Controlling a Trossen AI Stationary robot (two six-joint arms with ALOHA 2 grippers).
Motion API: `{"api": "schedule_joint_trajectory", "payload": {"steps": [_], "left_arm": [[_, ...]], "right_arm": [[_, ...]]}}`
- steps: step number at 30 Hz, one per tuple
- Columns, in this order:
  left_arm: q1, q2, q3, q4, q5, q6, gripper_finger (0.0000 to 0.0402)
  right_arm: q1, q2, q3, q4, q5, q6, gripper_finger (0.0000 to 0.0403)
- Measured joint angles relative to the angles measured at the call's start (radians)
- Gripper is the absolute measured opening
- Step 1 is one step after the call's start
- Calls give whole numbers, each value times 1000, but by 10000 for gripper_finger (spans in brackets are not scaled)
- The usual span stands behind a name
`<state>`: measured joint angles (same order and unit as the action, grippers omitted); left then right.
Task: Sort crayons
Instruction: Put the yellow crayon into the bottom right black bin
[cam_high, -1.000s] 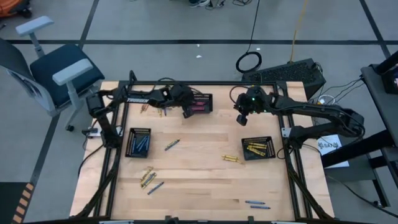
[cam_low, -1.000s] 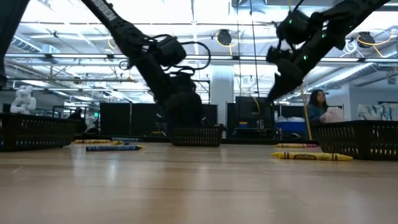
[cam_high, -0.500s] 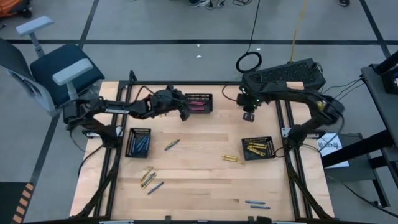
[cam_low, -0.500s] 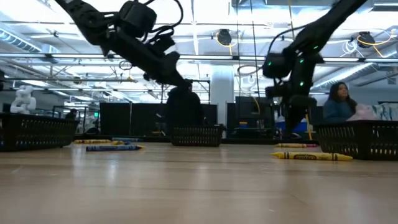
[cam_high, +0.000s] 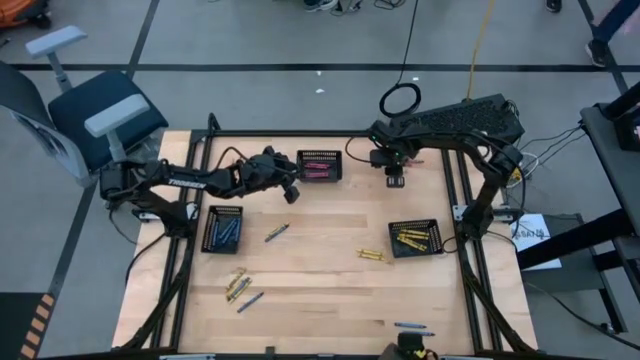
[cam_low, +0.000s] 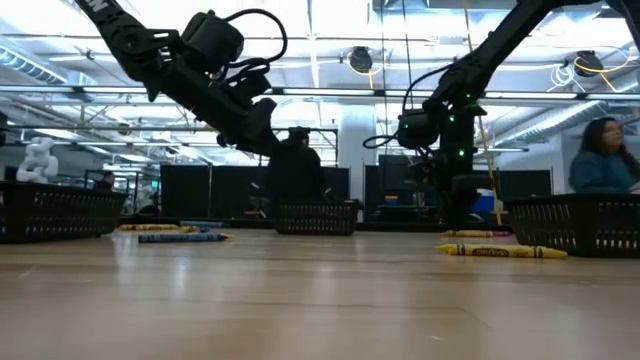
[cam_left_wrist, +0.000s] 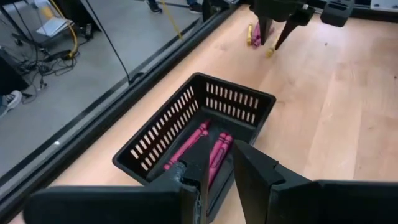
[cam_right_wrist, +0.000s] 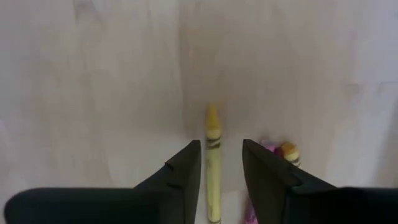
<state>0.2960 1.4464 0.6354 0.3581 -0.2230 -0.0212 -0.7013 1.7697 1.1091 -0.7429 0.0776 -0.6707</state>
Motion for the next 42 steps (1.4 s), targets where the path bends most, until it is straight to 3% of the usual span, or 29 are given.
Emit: {"api": "schedule_joint_trajectory", "payload": {"steps": [13, 20, 24, 28, 42], "left_arm": [[-9, 0, -2, -1, 0, 1, 70], [-10, 0, -2, -2, 0, 1, 70], [-15, 0, -2, -9, 0, 0, 70], [-24, 0, -2, -11, 1, 1, 70], [-28, 0, -2, -9, 1, 1, 70]], "right_arm": [[-25, 54, 3, -10, -6, -30, 63], [-53, 57, 3, -11, -19, -31, 8], [-55, 40, -1, -17, -16, -21, 8], [-47, -38, -5, -66, -4, 32, 3], [156, -471, -3, -282, -231, 380, 1]]}}
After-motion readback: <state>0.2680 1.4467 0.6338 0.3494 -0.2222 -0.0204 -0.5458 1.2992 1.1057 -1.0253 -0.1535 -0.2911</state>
